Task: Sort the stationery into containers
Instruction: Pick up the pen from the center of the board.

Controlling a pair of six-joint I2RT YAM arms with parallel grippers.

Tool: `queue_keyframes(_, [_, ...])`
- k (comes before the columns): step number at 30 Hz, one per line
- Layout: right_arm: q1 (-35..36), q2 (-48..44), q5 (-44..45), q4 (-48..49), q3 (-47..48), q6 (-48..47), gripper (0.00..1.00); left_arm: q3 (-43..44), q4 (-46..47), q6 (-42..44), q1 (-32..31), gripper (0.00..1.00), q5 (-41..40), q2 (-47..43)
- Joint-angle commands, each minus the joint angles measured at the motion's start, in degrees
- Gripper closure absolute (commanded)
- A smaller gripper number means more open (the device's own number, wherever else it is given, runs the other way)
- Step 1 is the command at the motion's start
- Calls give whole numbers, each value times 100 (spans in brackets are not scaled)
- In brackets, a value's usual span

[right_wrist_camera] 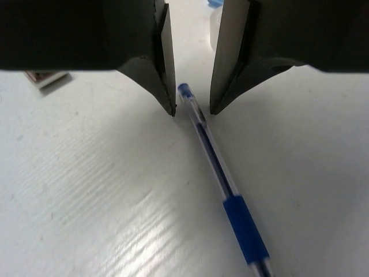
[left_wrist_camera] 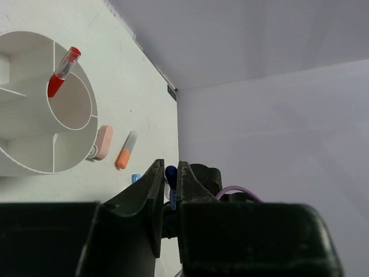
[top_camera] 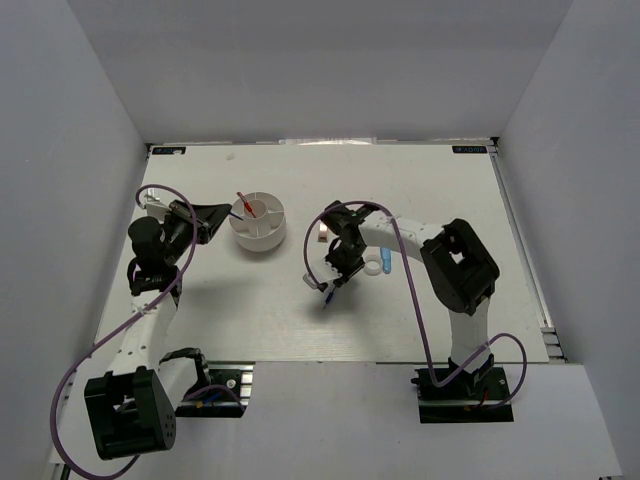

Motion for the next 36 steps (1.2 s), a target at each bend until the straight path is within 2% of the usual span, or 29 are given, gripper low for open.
queue_keyframes(1, [-165,608,865,-177,-372,-519,64,178,87,81,-32,100,48,-29])
queue_keyframes(9, [-103,722,1128,-116,-399,-642,66,134,140,81,-32,100,48,33])
queue_keyframes(19, [134,968,1296,-571,-13,-642,60,64,157,90,-32,100,30,6])
queue_keyframes(25, [353,1135,1094,-792,295,-484,62,64,96,99,-32,100,30,-29])
queue_keyframes(36, [565,855,523,-1143,313,-282,63,28,149,81,-32,100,48,-46])
